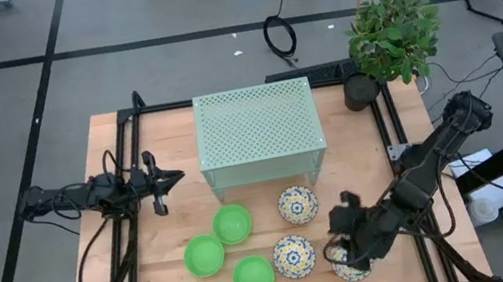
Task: Pick & Place Mini bowls
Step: Put the bottom right yellow patterned bowl on the shelf
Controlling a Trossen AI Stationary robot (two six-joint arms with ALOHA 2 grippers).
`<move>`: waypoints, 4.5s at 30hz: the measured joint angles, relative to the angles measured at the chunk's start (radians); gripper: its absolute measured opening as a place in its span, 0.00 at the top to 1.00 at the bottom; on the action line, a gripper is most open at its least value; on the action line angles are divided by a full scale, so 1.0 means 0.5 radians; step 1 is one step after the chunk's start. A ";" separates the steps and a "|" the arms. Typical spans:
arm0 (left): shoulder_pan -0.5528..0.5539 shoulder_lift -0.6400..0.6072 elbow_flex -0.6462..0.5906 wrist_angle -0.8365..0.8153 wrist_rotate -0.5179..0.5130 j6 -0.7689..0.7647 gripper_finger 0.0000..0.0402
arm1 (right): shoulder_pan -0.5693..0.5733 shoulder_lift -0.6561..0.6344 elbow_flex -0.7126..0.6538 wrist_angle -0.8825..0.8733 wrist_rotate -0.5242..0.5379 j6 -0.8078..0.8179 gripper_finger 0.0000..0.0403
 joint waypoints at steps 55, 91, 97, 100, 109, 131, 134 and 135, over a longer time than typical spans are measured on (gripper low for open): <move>-0.001 0.000 0.000 -0.001 0.000 0.000 0.91 | -0.050 -0.198 -0.920 0.689 -0.762 0.574 0.69; 0.000 0.000 0.000 0.000 -0.001 0.000 0.91 | 0.054 -0.279 -1.181 0.710 -0.713 0.754 0.69; 0.000 0.000 0.001 0.000 -0.001 0.000 0.91 | 0.054 -0.231 -1.191 0.752 -0.707 0.754 0.69; 0.000 0.000 0.001 0.000 0.000 0.000 0.91 | 0.053 -0.172 -1.191 0.833 -0.712 0.744 0.69; 0.000 0.001 0.001 0.000 -0.001 0.000 0.91 | 0.045 -0.075 -1.191 0.861 -0.717 0.753 0.69; -0.001 0.001 0.001 -0.001 -0.001 0.000 0.91 | 0.021 -0.235 -1.192 1.261 -0.411 -0.094 0.99; 0.000 0.001 0.001 -0.001 -0.001 0.000 0.91 | 0.021 -0.331 -1.192 1.507 -0.243 -0.511 0.99; 0.000 0.001 0.001 -0.001 -0.001 0.000 0.91 | 0.021 -0.358 -1.192 1.618 -0.186 -0.690 0.99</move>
